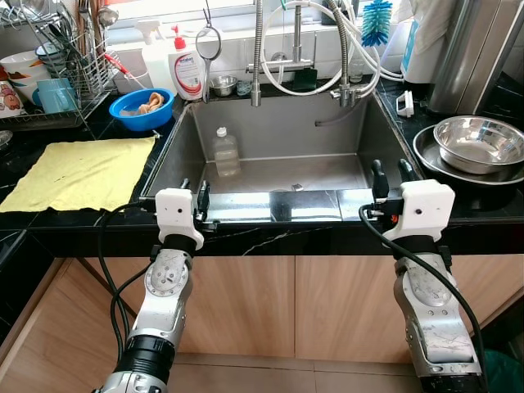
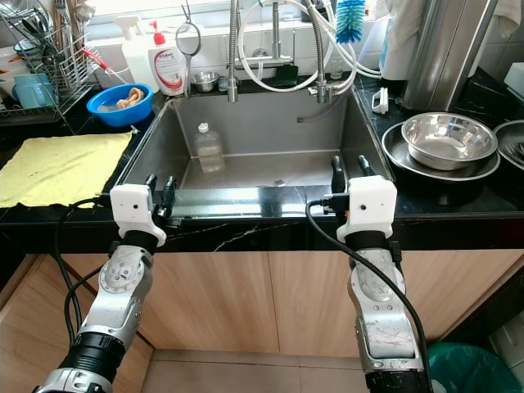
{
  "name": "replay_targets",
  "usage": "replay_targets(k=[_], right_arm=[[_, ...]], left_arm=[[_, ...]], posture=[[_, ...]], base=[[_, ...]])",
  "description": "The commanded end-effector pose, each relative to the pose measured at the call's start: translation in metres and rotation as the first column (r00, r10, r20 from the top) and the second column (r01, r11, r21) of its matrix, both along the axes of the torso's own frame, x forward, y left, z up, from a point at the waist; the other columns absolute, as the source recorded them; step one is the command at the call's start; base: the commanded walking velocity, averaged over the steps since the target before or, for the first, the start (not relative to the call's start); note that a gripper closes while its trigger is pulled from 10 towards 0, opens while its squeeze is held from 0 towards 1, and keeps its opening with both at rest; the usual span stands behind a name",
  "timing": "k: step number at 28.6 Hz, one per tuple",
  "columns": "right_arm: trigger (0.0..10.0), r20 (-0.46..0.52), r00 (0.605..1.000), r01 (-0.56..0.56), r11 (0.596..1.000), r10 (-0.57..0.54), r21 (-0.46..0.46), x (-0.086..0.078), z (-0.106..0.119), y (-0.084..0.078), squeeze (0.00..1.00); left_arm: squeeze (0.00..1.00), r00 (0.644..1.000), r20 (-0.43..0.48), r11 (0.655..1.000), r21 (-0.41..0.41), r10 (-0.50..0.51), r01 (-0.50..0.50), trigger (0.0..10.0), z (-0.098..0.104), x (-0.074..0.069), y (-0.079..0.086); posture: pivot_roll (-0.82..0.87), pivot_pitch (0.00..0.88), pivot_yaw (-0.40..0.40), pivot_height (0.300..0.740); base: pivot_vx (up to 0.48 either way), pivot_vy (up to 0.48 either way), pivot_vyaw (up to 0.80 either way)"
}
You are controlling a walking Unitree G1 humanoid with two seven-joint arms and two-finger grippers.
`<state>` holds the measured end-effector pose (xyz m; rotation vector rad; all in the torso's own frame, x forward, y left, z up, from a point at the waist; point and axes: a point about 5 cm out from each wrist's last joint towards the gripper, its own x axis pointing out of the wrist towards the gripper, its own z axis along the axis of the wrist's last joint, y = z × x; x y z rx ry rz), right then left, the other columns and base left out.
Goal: Kitchen organization
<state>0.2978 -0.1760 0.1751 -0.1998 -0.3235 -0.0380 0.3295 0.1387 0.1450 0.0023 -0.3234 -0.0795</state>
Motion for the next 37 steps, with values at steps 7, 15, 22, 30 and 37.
replay_targets(k=[7,15,22,30,37], right_arm=[[10.0,-0.003,1.0,0.009,1.0,-0.009,-0.003,0.001,0.0,0.002,0.0],[10.0,0.006,0.998,0.058,0.998,-0.059,0.019,0.002,0.002,-0.007,0.0],[10.0,0.016,0.994,0.107,0.994,-0.107,0.031,0.005,0.007,-0.019,0.0],[10.0,0.029,0.996,0.084,0.996,-0.085,0.032,0.006,0.009,-0.01,0.0],[10.0,0.029,0.998,0.057,0.998,-0.058,0.024,0.009,0.012,-0.006,0.0]], left_arm=[[0.0,0.999,0.001,0.999,-0.01,-0.042,0.042,10.0,0.0,0.0,-0.007],[0.0,0.999,0.002,0.999,-0.006,-0.04,0.04,10.0,0.001,0.002,-0.004],[0.0,0.999,0.004,0.999,-0.004,-0.051,0.051,10.0,0.001,0.002,-0.006],[0.0,0.999,0.005,0.999,-0.006,-0.05,0.05,10.0,0.001,0.001,-0.007],[0.0,0.999,0.019,1.0,-0.01,-0.027,0.027,10.0,0.004,0.003,-0.004]], posture=[[-0.25,0.0,0.127,0.74],[-0.25,0.0,0.13,0.74],[-0.26,0.0,0.129,0.74],[-0.25,0.0,0.121,0.74],[-0.24,0.0,0.11,0.74]], base=[[0.0,0.0,0.0],[0.0,0.0,0.0],[0.311,0.0,-0.52],[0.319,0.0,-0.07],[0.224,0.0,0.0]])
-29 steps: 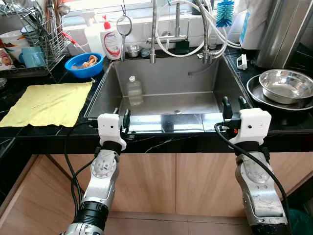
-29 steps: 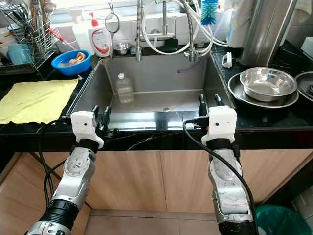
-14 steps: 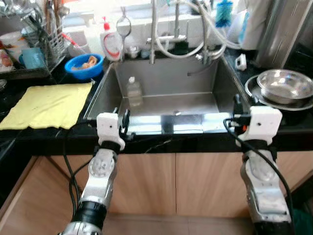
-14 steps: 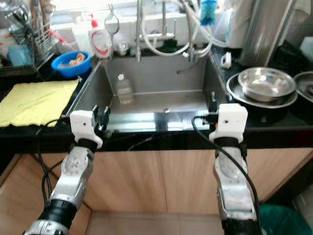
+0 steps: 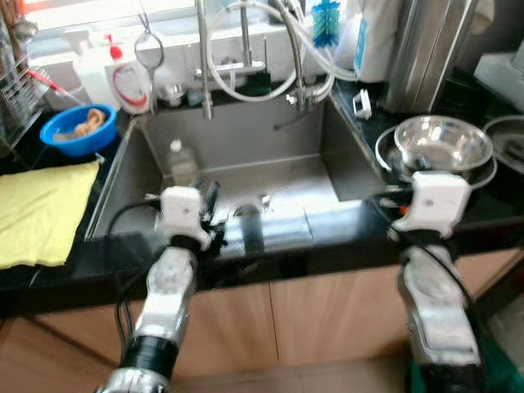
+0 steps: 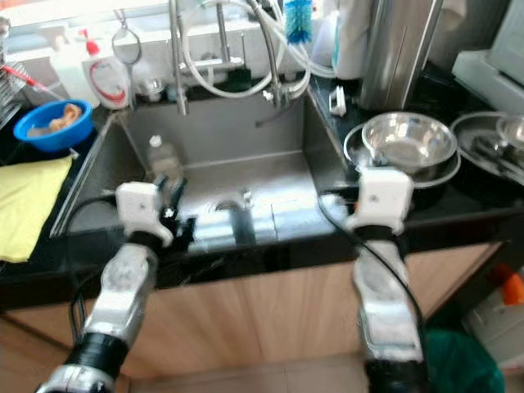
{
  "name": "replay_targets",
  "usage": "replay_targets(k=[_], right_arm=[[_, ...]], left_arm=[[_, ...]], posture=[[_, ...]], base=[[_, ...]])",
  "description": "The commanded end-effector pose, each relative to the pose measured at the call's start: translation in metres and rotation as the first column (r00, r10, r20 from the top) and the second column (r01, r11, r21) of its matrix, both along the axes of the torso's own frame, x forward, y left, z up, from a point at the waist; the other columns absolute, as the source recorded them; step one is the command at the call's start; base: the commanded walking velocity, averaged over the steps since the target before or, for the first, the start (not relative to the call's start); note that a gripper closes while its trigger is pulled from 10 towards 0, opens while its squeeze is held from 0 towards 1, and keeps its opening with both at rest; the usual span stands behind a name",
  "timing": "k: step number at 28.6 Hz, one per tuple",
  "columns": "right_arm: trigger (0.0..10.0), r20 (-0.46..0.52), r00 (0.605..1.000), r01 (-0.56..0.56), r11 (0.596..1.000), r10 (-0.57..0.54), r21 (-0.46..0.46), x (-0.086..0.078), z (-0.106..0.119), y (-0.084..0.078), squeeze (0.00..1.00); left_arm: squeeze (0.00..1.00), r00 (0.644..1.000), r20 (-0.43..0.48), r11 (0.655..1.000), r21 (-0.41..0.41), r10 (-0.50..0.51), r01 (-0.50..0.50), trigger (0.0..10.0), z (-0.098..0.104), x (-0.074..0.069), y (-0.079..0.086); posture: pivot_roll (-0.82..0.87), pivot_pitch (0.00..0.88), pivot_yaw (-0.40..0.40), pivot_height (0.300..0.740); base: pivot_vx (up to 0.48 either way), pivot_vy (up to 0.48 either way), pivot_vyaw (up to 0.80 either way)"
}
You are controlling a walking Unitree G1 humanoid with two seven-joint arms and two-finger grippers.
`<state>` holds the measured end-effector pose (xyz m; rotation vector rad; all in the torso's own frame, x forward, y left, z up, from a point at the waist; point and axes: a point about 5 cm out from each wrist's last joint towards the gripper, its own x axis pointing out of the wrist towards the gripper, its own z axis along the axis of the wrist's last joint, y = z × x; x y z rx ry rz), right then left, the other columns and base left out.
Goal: Kitchen organization
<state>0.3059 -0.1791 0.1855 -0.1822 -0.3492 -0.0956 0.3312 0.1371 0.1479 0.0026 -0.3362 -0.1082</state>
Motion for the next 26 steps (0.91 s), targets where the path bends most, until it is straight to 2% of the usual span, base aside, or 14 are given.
replay_targets(k=[1,6,13,14,17,19,22,26], right_arm=[[10.0,-0.004,1.0,0.007,1.0,-0.007,-0.006,0.001,0.002,-0.003,0.0],[10.0,0.002,1.0,0.015,1.0,-0.015,-0.022,0.001,0.007,-0.005,0.0],[10.0,-0.005,1.0,0.017,0.999,-0.017,-0.039,0.004,0.025,-0.007,0.0],[10.0,-0.04,0.999,0.032,0.997,-0.035,-0.071,0.004,0.03,-0.01,1.0],[10.0,-0.112,0.988,0.092,0.989,-0.105,-0.114,0.005,0.036,-0.017,1.0],[10.0,-0.141,0.981,0.122,0.988,-0.135,-0.092,0.006,0.044,-0.022,1.0],[10.0,-0.2,0.968,0.113,0.975,-0.151,-0.19,0.007,0.055,-0.025,1.0],[10.0,-0.28,0.943,0.146,0.979,-0.182,-0.145,0.006,0.057,-0.031,1.0]], left_arm=[[0.0,1.0,0.01,1.0,-0.013,0.005,-0.005,10.0,0.002,0.001,-0.002],[0.0,1.0,0.016,1.0,-0.017,0.009,-0.009,10.0,0.004,0.001,-0.002],[0.0,1.0,0.011,1.0,-0.015,0.017,-0.016,10.0,0.003,0.002,0.0],[0.0,1.0,0.01,1.0,-0.014,0.018,-0.017,10.0,0.003,0.002,-0.001],[0.0,1.0,0.008,1.0,-0.014,0.02,-0.019,10.0,0.003,0.003,0.0],[0.0,1.0,0.006,1.0,-0.015,0.022,-0.022,10.0,0.003,0.003,0.0],[0.0,1.0,-0.005,1.0,-0.015,0.016,-0.016,10.0,0.002,0.004,-0.001],[0.0,1.0,-0.004,1.0,-0.003,-0.005,0.005,10.0,0.003,0.006,-0.006]], posture=[[-0.24,0.0,0.11,0.74],[-0.24,0.0,0.11,0.74],[-0.25,0.0,0.117,0.74],[-0.25,0.0,0.117,0.74],[-0.25,0.0,0.118,0.74],[-0.26,0.0,0.121,0.74],[-0.28,0.0,0.129,0.74],[-0.28,0.0,0.13,0.74]], base=[[0.0,0.0,0.0],[0.0,0.0,0.0],[0.0,0.0,0.0],[0.0,0.0,0.0],[0.0,0.0,0.0],[0.0,0.0,0.0],[0.0,0.0,0.0],[0.0,0.0,0.0]])
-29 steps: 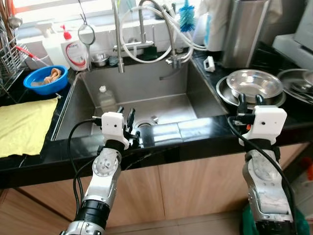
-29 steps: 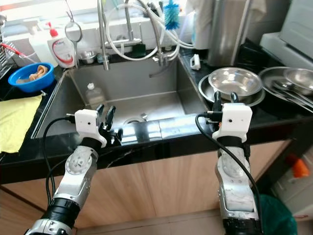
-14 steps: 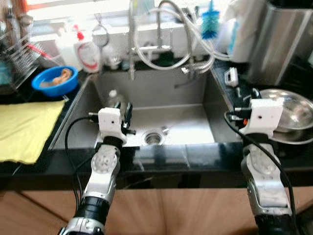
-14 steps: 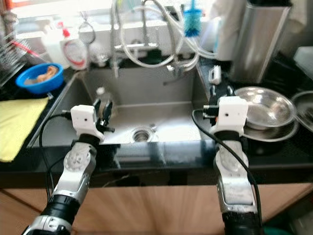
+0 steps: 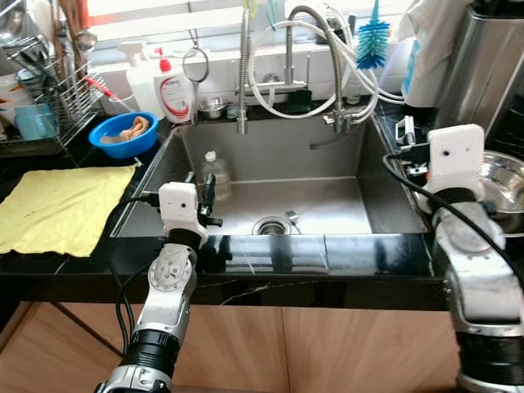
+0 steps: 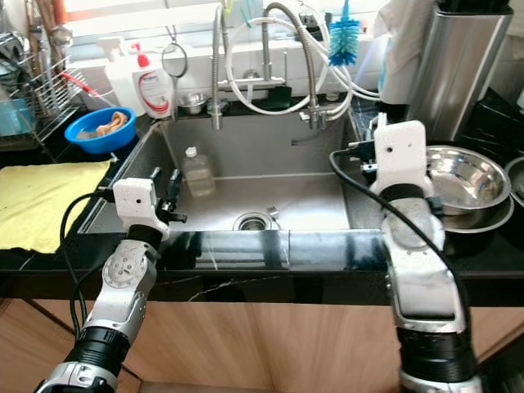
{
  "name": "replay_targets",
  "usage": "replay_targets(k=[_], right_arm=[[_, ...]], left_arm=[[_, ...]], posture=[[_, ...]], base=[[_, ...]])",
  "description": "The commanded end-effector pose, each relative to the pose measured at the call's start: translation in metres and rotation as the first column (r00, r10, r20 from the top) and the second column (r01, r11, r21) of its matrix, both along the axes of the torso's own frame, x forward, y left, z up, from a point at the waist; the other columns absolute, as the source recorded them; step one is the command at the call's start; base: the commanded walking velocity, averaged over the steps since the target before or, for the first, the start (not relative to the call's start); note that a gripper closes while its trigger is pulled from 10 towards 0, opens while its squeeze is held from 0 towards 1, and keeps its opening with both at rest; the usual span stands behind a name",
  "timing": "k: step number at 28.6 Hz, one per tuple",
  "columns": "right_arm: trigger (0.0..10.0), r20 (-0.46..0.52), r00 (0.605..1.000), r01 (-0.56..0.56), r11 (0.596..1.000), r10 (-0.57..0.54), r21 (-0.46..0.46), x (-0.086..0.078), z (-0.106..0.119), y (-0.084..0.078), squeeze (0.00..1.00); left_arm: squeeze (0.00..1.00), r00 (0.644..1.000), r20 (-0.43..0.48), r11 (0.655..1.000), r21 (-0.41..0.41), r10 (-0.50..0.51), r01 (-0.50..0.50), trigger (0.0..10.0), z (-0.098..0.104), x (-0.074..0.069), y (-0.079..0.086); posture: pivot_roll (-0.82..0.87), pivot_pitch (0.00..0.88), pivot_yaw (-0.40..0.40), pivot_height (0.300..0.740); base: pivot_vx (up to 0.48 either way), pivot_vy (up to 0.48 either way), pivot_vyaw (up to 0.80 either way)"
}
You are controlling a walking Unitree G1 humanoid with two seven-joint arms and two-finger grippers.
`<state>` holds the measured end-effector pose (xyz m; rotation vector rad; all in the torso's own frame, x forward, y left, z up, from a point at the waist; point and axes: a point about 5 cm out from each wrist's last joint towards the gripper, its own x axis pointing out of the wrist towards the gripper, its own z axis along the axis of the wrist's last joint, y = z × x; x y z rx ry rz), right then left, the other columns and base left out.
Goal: Kitchen organization
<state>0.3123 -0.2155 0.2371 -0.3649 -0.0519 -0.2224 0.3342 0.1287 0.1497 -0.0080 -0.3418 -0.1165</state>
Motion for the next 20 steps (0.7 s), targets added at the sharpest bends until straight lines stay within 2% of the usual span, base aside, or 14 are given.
replay_targets(k=[1,3,8,9,10,20], right_arm=[[10.0,-0.008,1.0,-0.011,1.0,0.011,0.022,0.0,0.006,0.006,1.0],[10.0,-0.048,0.999,0.007,0.998,-0.003,0.068,-0.002,0.001,0.004,1.0],[10.0,-0.131,0.991,0.035,0.998,-0.028,0.05,-0.004,-0.003,0.0,1.0],[10.0,-0.155,0.987,0.039,0.998,-0.032,0.043,-0.005,-0.005,-0.001,0.8],[10.0,-0.169,0.985,0.042,0.998,-0.035,0.037,-0.005,-0.006,-0.001,0.0],[10.0,-0.22,0.973,0.086,0.995,-0.075,0.043,-0.009,-0.008,-0.005,0.0]], left_arm=[[0.0,1.0,-0.009,1.0,0.007,0.005,-0.005,10.0,0.001,0.003,0.002],[0.0,1.0,-0.008,1.0,0.005,0.003,-0.003,10.0,0.002,0.003,0.002],[0.0,1.0,-0.011,1.0,0.005,0.001,-0.001,10.0,0.001,0.003,0.002],[0.0,1.0,-0.012,1.0,0.005,-0.001,0.001,10.0,0.0,0.003,0.002],[0.0,1.0,-0.013,1.0,0.005,-0.001,0.001,10.0,0.0,0.003,0.002],[0.0,1.0,-0.014,1.0,0.004,-0.011,0.011,10.0,0.0,0.003,0.001]], posture=[[-0.28,0.0,0.13,0.74],[-0.28,0.0,0.129,0.74],[-0.28,0.0,0.126,0.74],[-0.28,0.0,0.126,0.74],[-0.28,0.0,0.126,0.74],[-0.28,0.0,0.128,0.74]], base=[[0.0,0.0,0.0],[0.0,0.0,0.0],[0.0,0.0,0.0],[0.0,0.0,0.0],[0.0,0.0,0.0],[0.0,0.0,0.0]])
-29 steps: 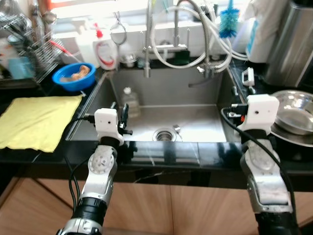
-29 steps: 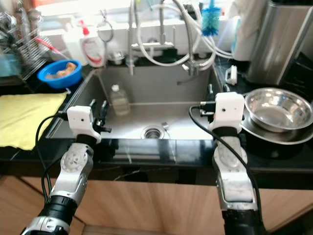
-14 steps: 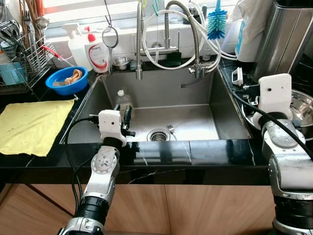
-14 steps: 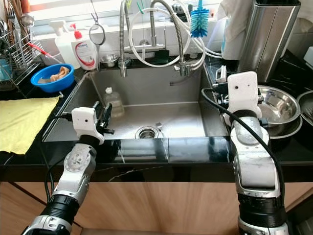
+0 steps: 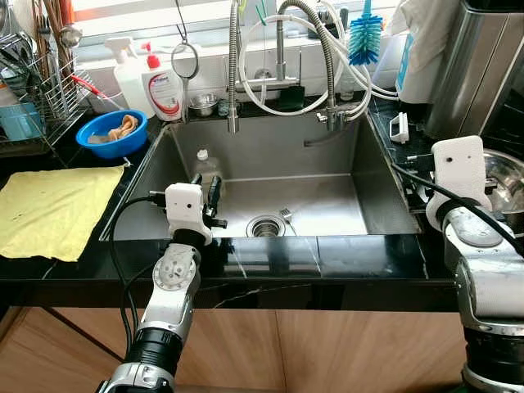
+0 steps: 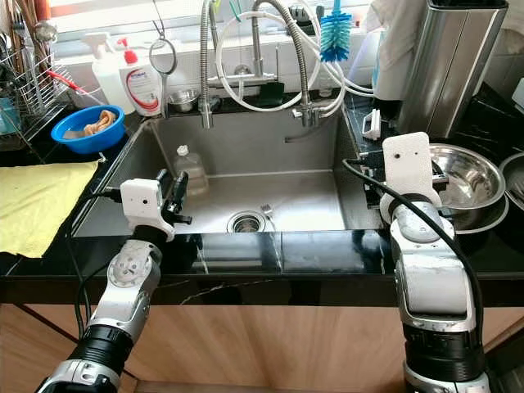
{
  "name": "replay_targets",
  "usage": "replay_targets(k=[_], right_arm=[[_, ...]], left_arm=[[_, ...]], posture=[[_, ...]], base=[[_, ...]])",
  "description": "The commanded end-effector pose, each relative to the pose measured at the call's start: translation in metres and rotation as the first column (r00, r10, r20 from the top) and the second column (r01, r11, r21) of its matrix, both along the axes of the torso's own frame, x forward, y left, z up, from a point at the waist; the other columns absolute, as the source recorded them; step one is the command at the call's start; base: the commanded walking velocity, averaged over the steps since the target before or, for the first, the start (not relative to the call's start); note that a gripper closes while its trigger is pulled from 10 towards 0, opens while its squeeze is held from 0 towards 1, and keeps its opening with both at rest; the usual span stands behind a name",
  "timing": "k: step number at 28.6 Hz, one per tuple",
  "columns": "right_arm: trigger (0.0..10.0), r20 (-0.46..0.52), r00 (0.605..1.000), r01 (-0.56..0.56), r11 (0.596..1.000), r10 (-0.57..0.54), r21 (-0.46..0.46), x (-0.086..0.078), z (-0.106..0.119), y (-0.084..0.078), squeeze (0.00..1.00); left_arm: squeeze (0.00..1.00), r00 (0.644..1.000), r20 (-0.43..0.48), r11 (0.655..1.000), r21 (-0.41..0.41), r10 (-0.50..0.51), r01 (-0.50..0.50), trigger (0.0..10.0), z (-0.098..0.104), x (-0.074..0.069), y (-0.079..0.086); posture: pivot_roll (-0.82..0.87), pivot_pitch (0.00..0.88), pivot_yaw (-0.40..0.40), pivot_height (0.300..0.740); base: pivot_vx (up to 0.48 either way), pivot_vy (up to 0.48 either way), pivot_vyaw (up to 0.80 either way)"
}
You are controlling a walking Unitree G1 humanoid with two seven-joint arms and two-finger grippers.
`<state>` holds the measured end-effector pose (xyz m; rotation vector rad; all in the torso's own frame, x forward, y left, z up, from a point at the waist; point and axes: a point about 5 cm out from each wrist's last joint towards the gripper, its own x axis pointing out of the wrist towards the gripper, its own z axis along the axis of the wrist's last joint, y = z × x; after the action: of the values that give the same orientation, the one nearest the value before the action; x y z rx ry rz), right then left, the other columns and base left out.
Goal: Kitchen organization
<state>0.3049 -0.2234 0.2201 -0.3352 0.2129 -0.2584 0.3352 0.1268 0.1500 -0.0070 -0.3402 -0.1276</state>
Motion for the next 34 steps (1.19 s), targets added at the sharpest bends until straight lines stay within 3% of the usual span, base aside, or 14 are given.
replay_targets(k=[1,18,34], right_arm=[[10.0,0.026,1.0,0.003,1.0,-0.003,-0.006,-0.002,0.009,0.002,0.0],[10.0,0.028,0.992,0.123,0.992,-0.123,0.017,-0.006,0.006,-0.015,0.0],[10.0,-0.061,0.996,0.064,0.997,-0.061,0.048,-0.003,-0.015,-0.006,0.0]], left_arm=[[0.0,1.0,-0.013,1.0,0.001,0.0,0.0,10.0,0.0,0.002,0.002],[0.0,1.0,-0.015,1.0,0.017,-0.015,0.016,10.0,-0.001,0.003,0.0],[0.0,0.999,-0.021,0.999,0.022,-0.026,0.026,10.0,-0.002,0.002,-0.001]], posture=[[-0.28,0.0,0.128,0.74],[-0.28,0.0,0.132,0.74],[-0.28,0.0,0.133,0.74]], base=[[0.0,0.0,0.0],[0.0,0.0,0.0],[0.0,0.0,0.0]])
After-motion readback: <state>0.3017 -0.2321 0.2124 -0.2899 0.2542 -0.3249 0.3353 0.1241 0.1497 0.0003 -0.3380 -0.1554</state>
